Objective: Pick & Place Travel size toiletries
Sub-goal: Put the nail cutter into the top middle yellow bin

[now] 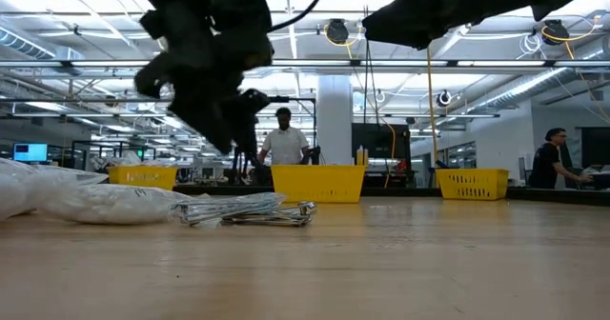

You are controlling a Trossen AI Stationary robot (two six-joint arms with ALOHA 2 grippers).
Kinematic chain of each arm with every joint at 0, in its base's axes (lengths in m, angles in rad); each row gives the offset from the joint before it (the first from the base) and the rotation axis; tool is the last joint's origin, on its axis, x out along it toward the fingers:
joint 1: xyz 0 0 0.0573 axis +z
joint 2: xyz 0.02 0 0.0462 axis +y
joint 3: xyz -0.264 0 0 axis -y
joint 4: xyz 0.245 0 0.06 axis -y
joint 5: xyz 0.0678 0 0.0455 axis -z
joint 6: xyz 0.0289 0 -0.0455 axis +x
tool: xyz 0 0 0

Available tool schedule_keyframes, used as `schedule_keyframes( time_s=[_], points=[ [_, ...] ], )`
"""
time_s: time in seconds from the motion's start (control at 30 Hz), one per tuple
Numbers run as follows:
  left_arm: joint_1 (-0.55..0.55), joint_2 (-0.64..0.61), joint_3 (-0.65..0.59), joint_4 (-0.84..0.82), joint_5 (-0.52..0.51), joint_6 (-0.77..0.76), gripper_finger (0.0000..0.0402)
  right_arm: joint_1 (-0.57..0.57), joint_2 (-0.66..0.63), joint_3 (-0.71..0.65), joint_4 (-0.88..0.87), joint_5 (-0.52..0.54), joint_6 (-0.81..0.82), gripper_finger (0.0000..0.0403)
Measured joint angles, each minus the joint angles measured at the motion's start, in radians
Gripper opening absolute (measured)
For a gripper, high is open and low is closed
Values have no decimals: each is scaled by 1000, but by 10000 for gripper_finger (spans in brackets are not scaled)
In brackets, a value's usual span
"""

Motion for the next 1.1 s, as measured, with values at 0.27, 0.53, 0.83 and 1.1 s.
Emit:
schedule_keyframes(
  time_s=[0.27, 0.53, 0.83, 1.1],
  points=[
    [-34, 68, -41, 87, -144, -81, 229, 0, 0, 0, -1, -1, 7, 215],
    [7, 158, -92, 227, -13, -122, 230, 0, 0, 0, -2, -4, 12, 215],
    [7, 231, -87, 253, -2, -113, 229, 0, 0, 0, -5, -4, 12, 215],
    [7, 232, -87, 234, 14, -100, 125, 0, 0, 0, -8, -4, 15, 215]
  ],
)
